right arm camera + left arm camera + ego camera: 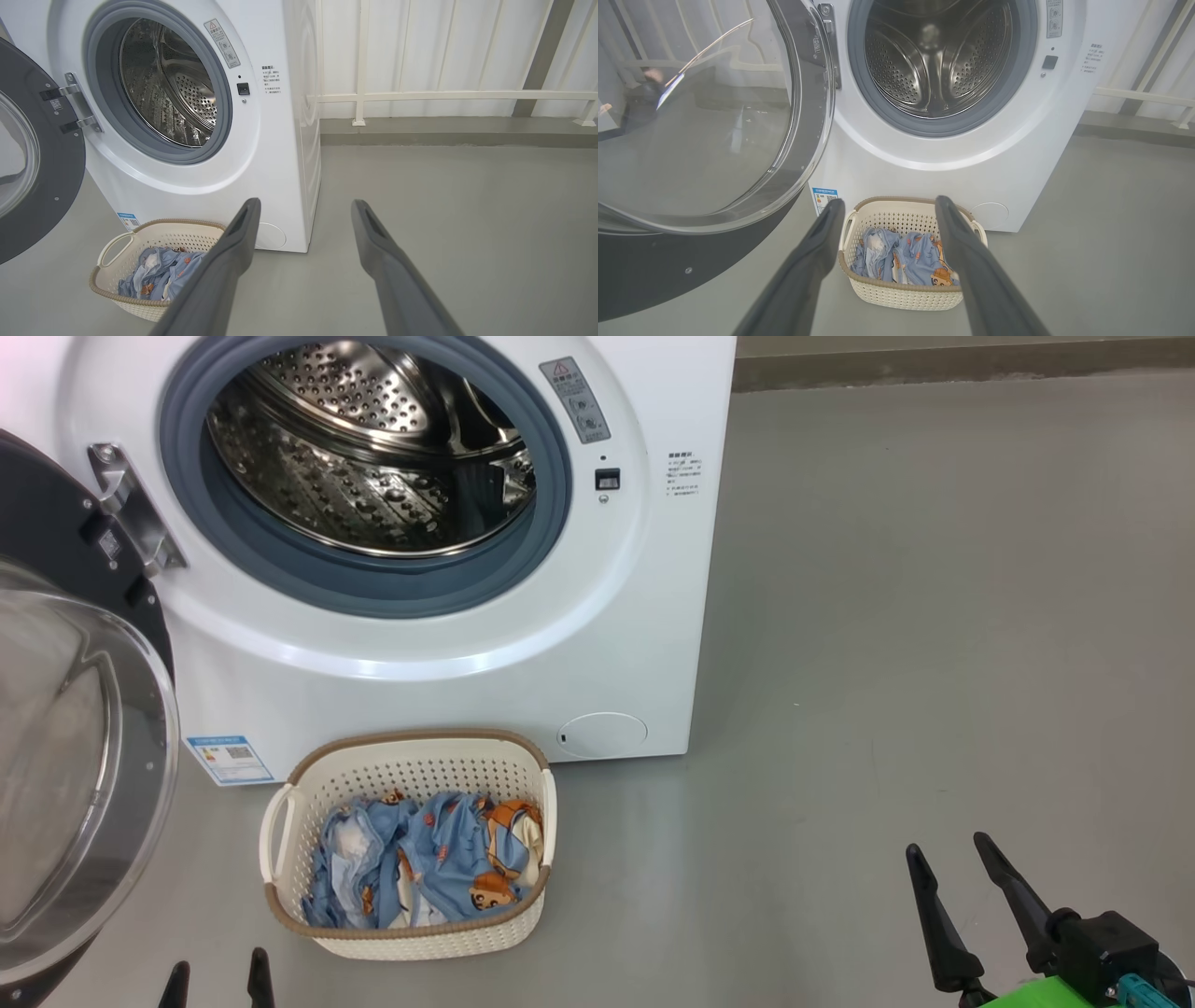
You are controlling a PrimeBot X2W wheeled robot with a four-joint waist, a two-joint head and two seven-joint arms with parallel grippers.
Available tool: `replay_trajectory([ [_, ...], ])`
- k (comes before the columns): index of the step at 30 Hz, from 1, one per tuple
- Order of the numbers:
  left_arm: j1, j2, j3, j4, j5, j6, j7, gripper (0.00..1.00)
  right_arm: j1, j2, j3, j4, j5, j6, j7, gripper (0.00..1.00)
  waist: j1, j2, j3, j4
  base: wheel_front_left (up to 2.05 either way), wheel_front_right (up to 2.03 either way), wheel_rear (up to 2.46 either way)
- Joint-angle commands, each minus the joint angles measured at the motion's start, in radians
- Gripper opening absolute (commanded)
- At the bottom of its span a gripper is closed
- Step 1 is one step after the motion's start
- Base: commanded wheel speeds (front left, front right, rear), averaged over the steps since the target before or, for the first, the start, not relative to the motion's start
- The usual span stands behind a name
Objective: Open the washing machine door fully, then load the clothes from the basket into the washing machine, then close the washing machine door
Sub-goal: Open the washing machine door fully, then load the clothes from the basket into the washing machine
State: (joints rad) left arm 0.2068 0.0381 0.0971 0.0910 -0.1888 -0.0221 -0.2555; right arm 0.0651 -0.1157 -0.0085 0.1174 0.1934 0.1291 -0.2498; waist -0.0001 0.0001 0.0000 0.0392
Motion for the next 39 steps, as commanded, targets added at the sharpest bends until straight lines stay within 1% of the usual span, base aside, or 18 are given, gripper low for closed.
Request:
replay_trajectory([
  [1,-0.044,0.012,0.036,-0.017,0.006,0.000,-0.006,1.00,-0.022,-0.011,0.026,-0.022,0.001,0.002,-0.012,1.00,0.0001,-0.0001,0.002,0.000,0.00,0.00,0.00],
  [23,-0.062,0.012,0.050,0.014,-0.002,-0.008,-0.006,1.00,-0.030,-0.014,0.025,-0.018,0.002,0.002,-0.012,1.00,0.0001,-0.0001,0.016,-0.001,0.09,-0.09,0.00],
  [29,-0.068,0.012,0.049,0.019,-0.003,-0.003,-0.006,1.00,-0.032,-0.016,0.025,-0.019,0.005,0.002,-0.012,1.00,0.0001,-0.0001,0.023,0.003,1.14,-1.14,0.00],
  [34,-0.074,0.012,0.052,0.020,-0.002,0.001,-0.006,1.00,-0.035,-0.017,0.026,-0.019,0.006,0.002,-0.012,1.00,0.0001,-0.0001,0.030,0.004,1.88,-1.88,0.00],
  [39,-0.083,0.012,0.059,0.005,0.004,0.014,-0.006,1.00,-0.038,-0.016,0.026,-0.021,0.008,0.002,-0.012,1.00,0.0001,-0.0001,0.039,0.004,1.89,-1.89,0.00],
])
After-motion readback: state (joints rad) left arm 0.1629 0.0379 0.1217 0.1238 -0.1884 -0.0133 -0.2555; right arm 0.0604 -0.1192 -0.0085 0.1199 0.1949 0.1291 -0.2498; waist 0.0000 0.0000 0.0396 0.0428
